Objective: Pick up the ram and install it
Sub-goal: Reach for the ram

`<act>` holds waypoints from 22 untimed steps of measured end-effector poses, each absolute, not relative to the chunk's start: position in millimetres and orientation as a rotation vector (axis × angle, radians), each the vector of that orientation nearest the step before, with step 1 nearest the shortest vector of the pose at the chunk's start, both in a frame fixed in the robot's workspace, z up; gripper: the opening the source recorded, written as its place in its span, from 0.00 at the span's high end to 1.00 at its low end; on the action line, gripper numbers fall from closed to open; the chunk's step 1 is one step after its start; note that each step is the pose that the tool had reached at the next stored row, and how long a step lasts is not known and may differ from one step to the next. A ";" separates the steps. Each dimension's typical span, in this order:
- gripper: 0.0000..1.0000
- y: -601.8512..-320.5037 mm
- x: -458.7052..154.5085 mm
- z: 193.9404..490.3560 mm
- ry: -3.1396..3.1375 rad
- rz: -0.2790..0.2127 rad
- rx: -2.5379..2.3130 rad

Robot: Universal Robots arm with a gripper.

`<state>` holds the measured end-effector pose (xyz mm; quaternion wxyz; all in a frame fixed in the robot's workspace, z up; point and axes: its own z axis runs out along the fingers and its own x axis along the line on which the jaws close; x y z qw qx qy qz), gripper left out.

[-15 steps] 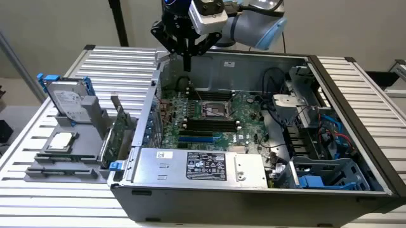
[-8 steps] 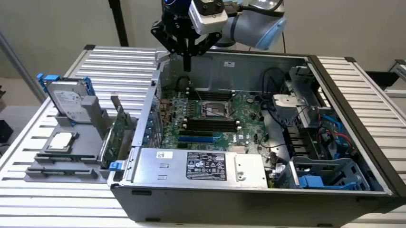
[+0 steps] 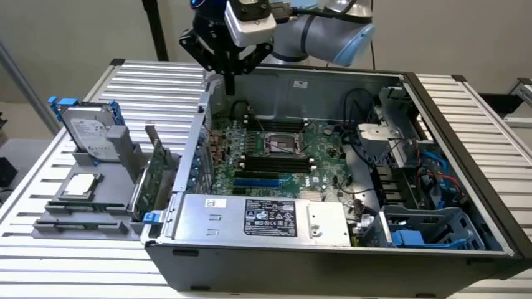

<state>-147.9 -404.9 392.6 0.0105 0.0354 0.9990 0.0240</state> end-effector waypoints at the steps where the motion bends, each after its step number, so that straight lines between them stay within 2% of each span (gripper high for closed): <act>1: 1.00 -406.1 -152.4 392.6 3.118 0.075 0.110; 22: 1.00 -431.2 -247.2 386.5 3.118 0.075 0.110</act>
